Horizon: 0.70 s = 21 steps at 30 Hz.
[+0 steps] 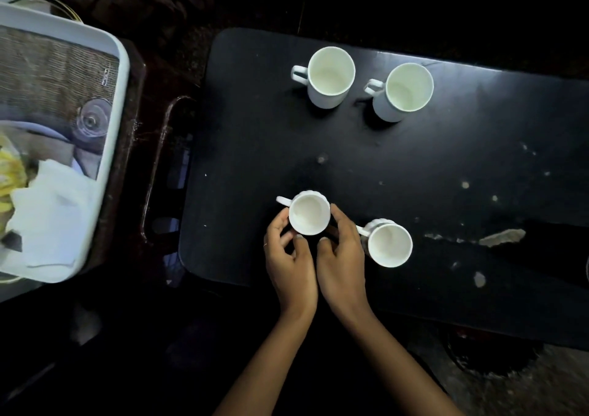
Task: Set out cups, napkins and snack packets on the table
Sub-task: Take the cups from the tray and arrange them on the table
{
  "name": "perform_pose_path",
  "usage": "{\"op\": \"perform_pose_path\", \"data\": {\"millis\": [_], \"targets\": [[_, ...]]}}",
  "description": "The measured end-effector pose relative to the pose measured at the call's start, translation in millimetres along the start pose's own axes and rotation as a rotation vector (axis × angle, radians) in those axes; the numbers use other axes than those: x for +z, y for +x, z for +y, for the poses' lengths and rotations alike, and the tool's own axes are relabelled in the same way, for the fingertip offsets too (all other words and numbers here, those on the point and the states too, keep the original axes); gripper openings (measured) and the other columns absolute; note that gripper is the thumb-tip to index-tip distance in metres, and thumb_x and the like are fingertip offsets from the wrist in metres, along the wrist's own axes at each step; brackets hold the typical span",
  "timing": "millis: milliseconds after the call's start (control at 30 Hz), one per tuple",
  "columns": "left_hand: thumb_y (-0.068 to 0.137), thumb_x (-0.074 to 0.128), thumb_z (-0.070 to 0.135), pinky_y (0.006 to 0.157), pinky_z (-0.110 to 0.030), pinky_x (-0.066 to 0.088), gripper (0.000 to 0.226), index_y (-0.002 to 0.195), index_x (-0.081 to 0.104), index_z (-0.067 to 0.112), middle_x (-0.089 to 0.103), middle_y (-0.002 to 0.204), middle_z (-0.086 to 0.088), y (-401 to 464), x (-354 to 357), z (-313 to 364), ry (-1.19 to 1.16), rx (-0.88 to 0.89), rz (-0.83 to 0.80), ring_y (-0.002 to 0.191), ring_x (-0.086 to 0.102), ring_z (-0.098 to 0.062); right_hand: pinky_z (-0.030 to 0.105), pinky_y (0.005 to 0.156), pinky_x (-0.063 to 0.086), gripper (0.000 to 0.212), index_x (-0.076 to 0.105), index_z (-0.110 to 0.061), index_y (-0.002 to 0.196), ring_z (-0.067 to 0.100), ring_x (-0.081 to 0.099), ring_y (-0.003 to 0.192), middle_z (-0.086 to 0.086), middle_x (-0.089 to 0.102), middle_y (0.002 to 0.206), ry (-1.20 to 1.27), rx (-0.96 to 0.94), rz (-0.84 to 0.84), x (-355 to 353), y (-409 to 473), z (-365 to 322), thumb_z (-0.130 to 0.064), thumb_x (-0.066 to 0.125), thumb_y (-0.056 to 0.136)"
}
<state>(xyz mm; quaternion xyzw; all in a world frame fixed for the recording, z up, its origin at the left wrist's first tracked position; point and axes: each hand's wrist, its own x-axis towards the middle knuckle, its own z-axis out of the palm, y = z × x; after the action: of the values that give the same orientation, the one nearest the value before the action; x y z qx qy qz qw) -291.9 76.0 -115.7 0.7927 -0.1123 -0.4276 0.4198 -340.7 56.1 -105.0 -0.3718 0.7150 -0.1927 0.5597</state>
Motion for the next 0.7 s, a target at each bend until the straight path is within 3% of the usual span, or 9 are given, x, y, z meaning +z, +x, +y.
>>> {"op": "perform_pose_path", "data": {"millis": [133, 233, 333, 500, 700], "targets": [[0.088, 0.046, -0.007, 0.08, -0.004, 0.044, 0.048, 0.128, 0.053, 0.019, 0.054, 0.133, -0.002, 15.7, 10.4, 11.4, -0.014, 0.024, -0.018, 0.112, 0.057, -0.004, 0.021, 0.107, 0.033, 0.06, 0.039, -0.017, 0.14, 0.008, 0.046, 0.124, -0.01, 0.041, 0.128, -0.034, -0.019, 0.001, 1.7, 18.2, -14.5, 0.006, 0.042, 0.085], [0.087, 0.046, -0.006, 0.083, -0.006, 0.043, 0.049, 0.129, 0.052, 0.019, 0.054, 0.133, -0.002, 29.0, 18.2, 22.4, -0.012, 0.04, -0.038, 0.11, 0.057, -0.002, 0.03, 0.112, 0.033, 0.062, 0.037, -0.015, 0.142, 0.015, 0.047, 0.127, -0.001, 0.041, 0.135, -0.022, -0.041, 0.003, 3.6, 33.2, -26.2, 0.007, 0.041, 0.084], [0.086, 0.046, -0.006, 0.084, -0.008, 0.044, 0.051, 0.129, 0.052, 0.02, 0.054, 0.133, -0.001, 41.2, 25.6, 33.2, -0.001, 0.059, -0.045, 0.107, 0.057, -0.004, 0.027, 0.11, 0.034, 0.064, 0.037, -0.013, 0.143, 0.016, 0.048, 0.127, 0.005, 0.042, 0.139, -0.04, -0.057, 0.017, 4.7, 47.3, -36.4, 0.008, 0.041, 0.082], [0.086, 0.046, -0.006, 0.096, -0.024, 0.047, 0.052, 0.133, 0.051, 0.016, 0.053, 0.134, -0.003, 55.8, 35.7, 46.5, 0.013, 0.063, -0.072, 0.112, 0.058, -0.01, 0.033, 0.113, 0.033, 0.067, 0.034, -0.013, 0.145, 0.017, 0.045, 0.13, 0.007, 0.04, 0.142, -0.054, -0.078, -0.003, 4.9, 64.7, -47.7, 0.006, 0.042, 0.081], [0.086, 0.046, -0.005, 0.101, -0.035, 0.046, 0.053, 0.135, 0.05, 0.015, 0.053, 0.133, -0.006, 65.0, 41.5, 53.1, 0.016, 0.072, -0.085, 0.114, 0.059, -0.016, 0.031, 0.113, 0.032, 0.065, 0.032, -0.013, 0.145, 0.016, 0.044, 0.131, 0.007, 0.04, 0.142, -0.078, -0.098, -0.027, 4.6, 77.1, -54.8, 0.002, 0.045, 0.083]]}}
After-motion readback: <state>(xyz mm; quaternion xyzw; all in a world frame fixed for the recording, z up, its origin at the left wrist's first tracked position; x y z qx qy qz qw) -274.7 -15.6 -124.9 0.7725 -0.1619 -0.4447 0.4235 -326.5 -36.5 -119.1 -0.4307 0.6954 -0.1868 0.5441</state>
